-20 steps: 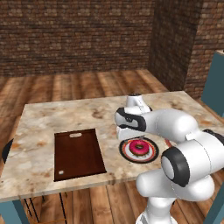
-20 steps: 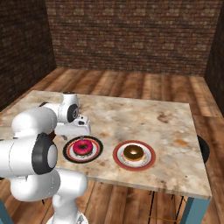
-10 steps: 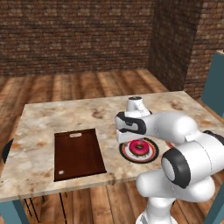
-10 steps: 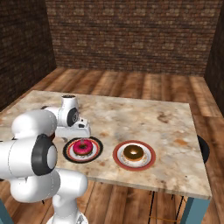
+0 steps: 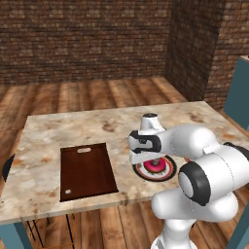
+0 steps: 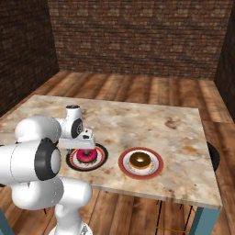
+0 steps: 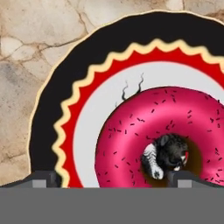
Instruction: Move the dessert items from the plates to the tray.
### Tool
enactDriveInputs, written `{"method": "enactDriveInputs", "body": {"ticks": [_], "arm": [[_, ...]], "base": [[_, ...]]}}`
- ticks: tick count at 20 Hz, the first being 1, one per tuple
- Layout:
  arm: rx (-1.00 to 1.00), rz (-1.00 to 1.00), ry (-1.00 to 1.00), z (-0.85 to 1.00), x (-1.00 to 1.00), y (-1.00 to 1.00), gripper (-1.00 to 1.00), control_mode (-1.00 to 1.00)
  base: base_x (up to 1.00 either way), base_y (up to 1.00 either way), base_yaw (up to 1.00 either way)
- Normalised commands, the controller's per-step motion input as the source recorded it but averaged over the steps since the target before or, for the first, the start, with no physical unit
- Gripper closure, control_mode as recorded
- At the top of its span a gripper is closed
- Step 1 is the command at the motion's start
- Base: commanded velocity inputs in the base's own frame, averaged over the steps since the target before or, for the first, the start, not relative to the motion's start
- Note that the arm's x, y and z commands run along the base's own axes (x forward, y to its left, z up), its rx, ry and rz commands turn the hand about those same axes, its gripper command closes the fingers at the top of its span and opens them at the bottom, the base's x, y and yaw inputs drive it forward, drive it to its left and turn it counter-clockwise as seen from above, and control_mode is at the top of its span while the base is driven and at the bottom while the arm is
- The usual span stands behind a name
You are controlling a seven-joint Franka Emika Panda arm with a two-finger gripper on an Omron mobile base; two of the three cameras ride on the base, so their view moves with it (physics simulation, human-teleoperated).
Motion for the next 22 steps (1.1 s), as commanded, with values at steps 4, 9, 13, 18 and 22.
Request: {"method": "enactDriveInputs", "body": {"ticks": [4, 9, 13, 18, 22], "arm": [[0.0, 0.0, 0.0, -0.21, 0.0, 0.0, -1.0, -1.0], [0.0, 0.0, 0.0, -0.17, 0.0, 0.0, -1.0, -1.0], [0.0, 0.0, -0.02, -0.15, 0.0, 0.0, -1.0, -1.0], [0.0, 0.0, 0.0, -0.12, 0.0, 0.02, -1.0, -1.0], [0.0, 0.0, 0.0, 0.0, 0.0, 0.0, -1.0, -1.0]], "base": [[0.0, 0.0, 0.0], [0.0, 0.0, 0.0], [0.0, 0.0, 0.0], [0.0, 0.0, 0.0], [0.0, 0.0, 0.0]]}}
